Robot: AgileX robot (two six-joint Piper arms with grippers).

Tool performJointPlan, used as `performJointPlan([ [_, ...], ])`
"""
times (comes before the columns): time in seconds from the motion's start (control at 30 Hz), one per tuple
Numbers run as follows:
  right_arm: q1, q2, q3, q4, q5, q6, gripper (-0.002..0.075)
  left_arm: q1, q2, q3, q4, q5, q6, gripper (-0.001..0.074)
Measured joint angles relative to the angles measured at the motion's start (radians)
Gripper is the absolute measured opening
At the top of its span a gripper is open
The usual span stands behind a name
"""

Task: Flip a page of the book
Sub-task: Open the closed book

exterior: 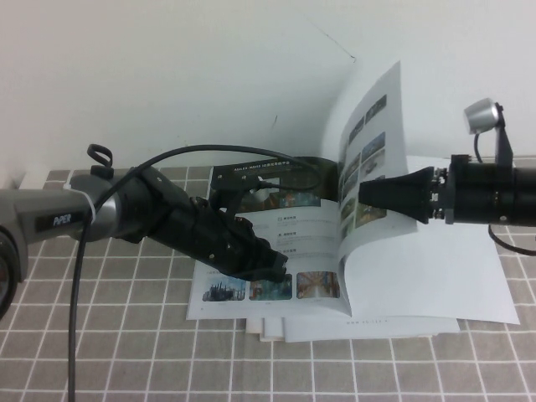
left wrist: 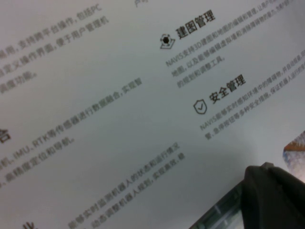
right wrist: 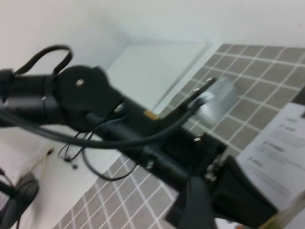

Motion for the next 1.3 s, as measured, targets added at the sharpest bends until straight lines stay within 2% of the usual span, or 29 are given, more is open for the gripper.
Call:
performJointPlan([
  [0.33,0.140,0.000,-0.103,0.000,0.033,-0.029,0.0482,0.000,0.000,0.000,0.002,0.004,0.000,-0.0004],
  [0.87,0.138,-0.025,-0.202,-0.013,0.036,0.077,0.0482,0.028,-0.024,-0.002,0.097,0.113,-0.002,-0.0004],
  [1.07,0.138,-0.099,-0.233,-0.057,0.041,0.100,0.0480,0.049,-0.182,-0.002,0.285,0.035,-0.043,-0.0004],
  [1.3,0.129,-0.146,-0.235,-0.149,0.055,0.102,0.0414,0.134,-0.439,-0.002,0.279,-0.103,-0.084,-0.0004],
])
